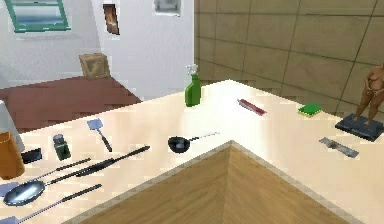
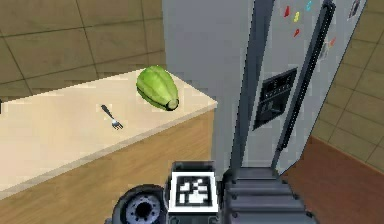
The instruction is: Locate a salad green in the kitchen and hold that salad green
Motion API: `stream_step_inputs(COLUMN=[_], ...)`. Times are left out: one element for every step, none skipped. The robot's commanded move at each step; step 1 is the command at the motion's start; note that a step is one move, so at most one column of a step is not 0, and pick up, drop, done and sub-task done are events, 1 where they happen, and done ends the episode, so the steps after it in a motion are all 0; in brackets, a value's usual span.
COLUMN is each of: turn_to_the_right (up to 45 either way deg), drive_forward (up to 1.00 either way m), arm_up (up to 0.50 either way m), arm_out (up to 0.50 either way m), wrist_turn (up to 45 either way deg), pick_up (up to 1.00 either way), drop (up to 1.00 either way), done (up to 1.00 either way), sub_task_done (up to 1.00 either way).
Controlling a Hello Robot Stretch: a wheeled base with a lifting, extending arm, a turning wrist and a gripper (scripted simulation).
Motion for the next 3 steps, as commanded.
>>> stream_step_inputs(turn_to_the_right=[0.0,0.0,0.0], drive_forward=[0.0,0.0,0.0], arm_up=[0.0,0.0,0.0], arm_out=[0.44,0.0,0.0], wrist_turn=[0.0,45.0,45.0], pick_up=[0.0,0.0,0.0], drop=[0.0,0.0,0.0], done=[0.0,0.0,0.0], sub_task_done=[0.0,0.0,0.0])
